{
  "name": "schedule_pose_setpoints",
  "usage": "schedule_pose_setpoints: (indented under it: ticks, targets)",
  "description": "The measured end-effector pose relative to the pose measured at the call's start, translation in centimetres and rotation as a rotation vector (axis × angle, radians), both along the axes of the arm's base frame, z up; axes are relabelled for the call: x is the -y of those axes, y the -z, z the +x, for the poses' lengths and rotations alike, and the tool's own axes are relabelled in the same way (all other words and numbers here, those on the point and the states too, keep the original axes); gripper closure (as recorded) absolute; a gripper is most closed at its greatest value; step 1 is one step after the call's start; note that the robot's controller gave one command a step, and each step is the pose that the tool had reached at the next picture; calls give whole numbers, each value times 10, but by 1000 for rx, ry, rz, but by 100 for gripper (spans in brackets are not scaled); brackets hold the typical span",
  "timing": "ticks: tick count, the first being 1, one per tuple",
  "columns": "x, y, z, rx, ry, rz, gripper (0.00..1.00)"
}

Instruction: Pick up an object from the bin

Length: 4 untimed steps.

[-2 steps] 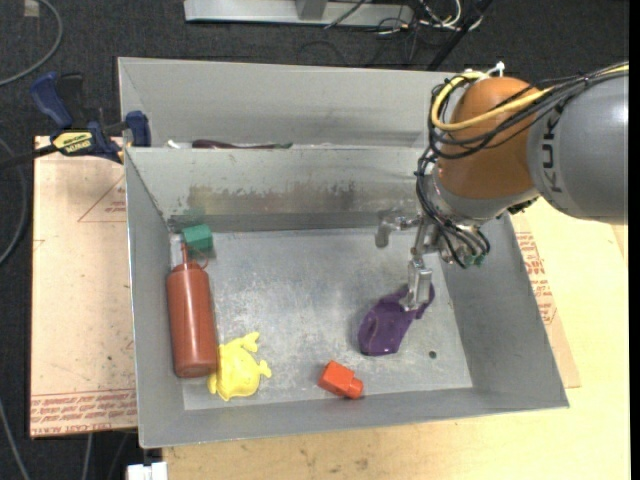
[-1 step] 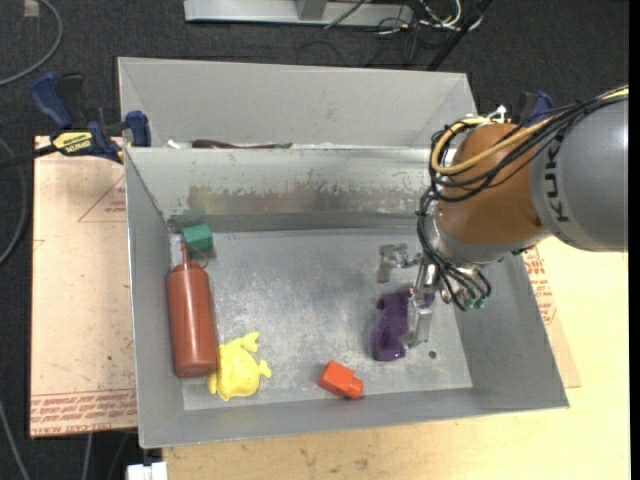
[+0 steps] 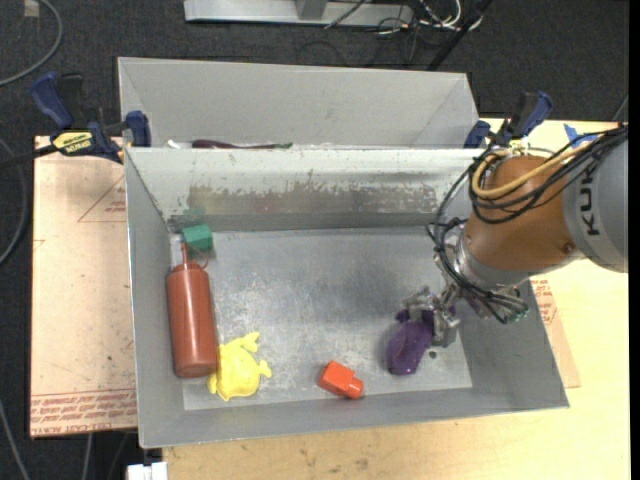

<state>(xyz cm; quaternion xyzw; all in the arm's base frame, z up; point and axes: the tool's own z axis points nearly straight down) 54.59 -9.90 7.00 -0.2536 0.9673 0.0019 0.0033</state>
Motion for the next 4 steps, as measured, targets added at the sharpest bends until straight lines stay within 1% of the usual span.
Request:
schedule_pose_setpoints:
  ticks: [1,2,3,4]
  targets:
    - [0,0,0,0,0,1,100]
    - [16,-101,0,3,13,2,100]
    - [16,-101,0,3,13,2,100]
    - [14,-144,-2,-4,17,3,100]
